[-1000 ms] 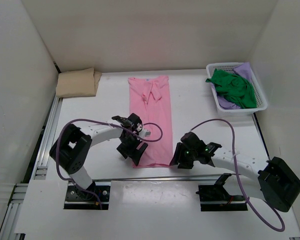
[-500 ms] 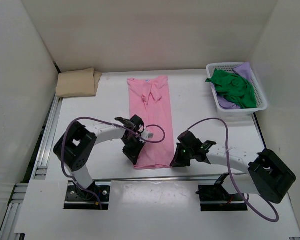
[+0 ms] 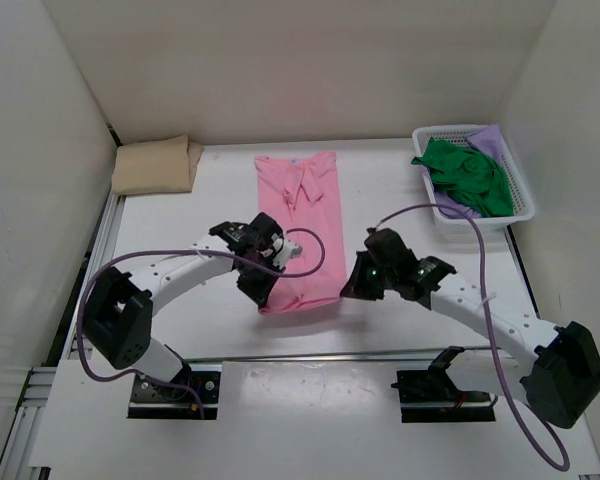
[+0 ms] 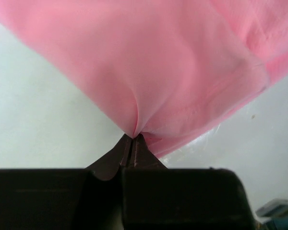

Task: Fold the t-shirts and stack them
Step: Fold the folded rectangular tshirt in 1/3 of the way

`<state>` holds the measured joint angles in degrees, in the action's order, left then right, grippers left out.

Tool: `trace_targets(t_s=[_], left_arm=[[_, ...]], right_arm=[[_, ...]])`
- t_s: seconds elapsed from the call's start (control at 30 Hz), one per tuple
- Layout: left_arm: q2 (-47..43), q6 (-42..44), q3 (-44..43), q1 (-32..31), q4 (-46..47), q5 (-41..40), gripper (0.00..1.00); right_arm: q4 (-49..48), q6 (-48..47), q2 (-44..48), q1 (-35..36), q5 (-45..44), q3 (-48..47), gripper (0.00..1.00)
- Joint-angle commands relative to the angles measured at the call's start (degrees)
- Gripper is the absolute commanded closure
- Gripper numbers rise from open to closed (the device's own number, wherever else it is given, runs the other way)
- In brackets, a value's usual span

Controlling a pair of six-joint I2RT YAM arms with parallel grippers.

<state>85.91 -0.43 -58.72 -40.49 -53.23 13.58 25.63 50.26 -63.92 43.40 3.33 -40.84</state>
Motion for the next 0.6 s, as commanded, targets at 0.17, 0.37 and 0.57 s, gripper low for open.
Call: trace_targets(t_s=[0.17,0.37,0.57], left_arm=[[13.3,0.4,-25.8,8.0,-9.5,-6.5,0.90],[27.3,0.4,-45.8,16.2,-13.0,-7.8,0.90],[36.8,0.4,-55.5,17.6,-11.7,-7.8,0.90]], right_arm=[[4.7,-14.5,-16.2,-12.1,1.5,-21.6,1.00],[7.2,-19.1,-33.2,-19.1,6.4,-38.9,1.00],[9.0,-22.0,-47.7,-23.2,12.7,-54.8,1.00]])
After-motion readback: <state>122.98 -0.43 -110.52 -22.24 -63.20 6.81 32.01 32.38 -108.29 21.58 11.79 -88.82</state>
